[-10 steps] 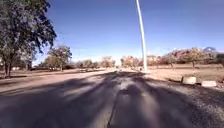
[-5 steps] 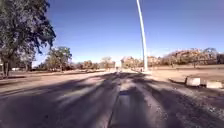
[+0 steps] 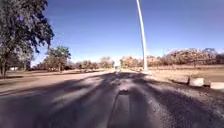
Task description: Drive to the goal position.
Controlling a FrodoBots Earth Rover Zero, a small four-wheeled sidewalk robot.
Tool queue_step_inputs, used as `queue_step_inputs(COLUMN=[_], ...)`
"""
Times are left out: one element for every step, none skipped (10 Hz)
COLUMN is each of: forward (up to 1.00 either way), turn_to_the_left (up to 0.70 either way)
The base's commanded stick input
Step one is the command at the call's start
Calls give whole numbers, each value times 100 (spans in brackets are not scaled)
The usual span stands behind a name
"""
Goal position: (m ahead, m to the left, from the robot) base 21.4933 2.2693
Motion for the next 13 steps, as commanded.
queue_step_inputs(forward=[50, 50, 50, 50, 50, 50, 50, 50, 50, 50, 50, 50, 50], turn_to_the_left=[0, 0, 0, 0, 0, 0, 0, 0, 0, 0, 0, 0, 0])
